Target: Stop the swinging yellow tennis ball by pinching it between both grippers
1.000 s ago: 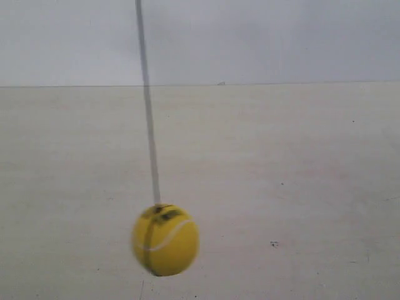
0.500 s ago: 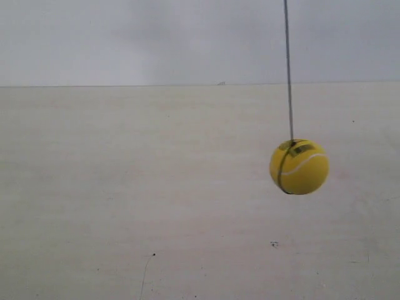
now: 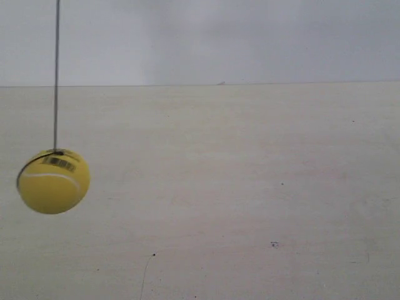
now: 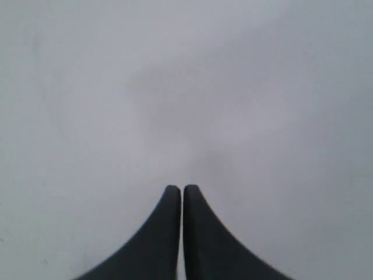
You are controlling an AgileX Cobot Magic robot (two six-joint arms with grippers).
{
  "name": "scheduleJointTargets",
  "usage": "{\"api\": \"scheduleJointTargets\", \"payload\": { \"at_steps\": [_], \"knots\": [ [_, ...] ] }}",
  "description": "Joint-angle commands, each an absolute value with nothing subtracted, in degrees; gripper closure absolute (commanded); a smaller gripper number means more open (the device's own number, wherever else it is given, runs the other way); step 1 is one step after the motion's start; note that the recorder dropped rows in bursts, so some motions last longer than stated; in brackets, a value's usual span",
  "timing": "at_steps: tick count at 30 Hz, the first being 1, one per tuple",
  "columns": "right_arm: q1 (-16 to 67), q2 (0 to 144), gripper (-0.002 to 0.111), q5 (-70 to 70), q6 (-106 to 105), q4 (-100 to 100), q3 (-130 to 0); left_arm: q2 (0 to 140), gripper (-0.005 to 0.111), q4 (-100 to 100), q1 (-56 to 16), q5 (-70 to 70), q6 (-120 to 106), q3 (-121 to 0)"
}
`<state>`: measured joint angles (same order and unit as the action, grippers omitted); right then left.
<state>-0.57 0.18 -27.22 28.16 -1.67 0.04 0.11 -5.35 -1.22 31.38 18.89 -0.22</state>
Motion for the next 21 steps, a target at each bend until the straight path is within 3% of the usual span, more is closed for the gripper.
{"api": "scheduleJointTargets", "payload": {
  "at_steps": [1,8,14,21],
  "knots": [
    [-0.31,0.00,0.108,-41.26,32.71,-6.35,0.00,1.95,0.102,-5.99,-1.17,40.77,16.73,-2.55],
    [-0.31,12.62,0.108,-38.99,30.37,-11.23,-10.20,18.76,0.102,-9.83,-1.17,40.33,15.67,-17.19],
    [-0.31,28.70,0.108,-29.27,29.97,-20.37,-19.71,37.13,0.102,-28.97,-1.17,30.89,27.75,-29.87],
    [0.00,44.25,0.108,-19.05,28.53,-26.41,-20.64,53.32,0.102,-47.39,-1.17,26.77,37.47,-32.92]
  ]
}}
